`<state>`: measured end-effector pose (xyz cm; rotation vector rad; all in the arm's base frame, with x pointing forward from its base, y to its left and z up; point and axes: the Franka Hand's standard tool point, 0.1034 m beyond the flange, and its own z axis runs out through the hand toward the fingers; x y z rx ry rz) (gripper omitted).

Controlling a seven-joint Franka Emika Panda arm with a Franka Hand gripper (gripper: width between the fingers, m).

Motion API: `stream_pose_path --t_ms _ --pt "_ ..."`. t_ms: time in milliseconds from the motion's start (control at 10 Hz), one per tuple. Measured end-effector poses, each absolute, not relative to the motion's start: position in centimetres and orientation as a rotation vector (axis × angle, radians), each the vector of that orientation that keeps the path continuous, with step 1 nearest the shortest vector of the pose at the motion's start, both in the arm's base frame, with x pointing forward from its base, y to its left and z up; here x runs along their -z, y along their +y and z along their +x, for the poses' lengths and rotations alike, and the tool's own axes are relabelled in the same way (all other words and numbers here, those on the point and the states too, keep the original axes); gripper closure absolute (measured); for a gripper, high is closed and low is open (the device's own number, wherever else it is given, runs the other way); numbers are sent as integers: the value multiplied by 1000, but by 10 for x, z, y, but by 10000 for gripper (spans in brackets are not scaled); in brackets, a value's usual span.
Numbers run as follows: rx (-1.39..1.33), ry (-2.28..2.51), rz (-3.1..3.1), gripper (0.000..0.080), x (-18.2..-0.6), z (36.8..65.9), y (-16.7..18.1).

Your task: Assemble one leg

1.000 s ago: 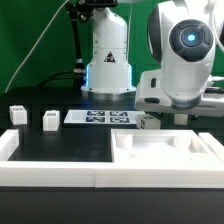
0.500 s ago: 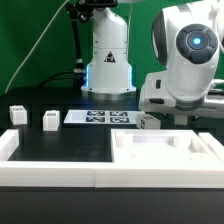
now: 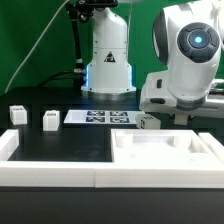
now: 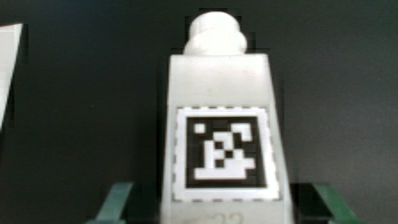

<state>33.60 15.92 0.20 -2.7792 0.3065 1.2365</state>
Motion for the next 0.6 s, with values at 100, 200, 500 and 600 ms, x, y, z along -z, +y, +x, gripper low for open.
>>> stream_pose_path --t_ms 100,200,500,600 --pt "-1236 307 -2779 508 -2 336 159" --pt "-1236 306 -2779 508 -2 336 159" --pt "-1295 276 -2747 508 -52 356 141" --pt "-1297 273 -2751 508 -72 364 134"
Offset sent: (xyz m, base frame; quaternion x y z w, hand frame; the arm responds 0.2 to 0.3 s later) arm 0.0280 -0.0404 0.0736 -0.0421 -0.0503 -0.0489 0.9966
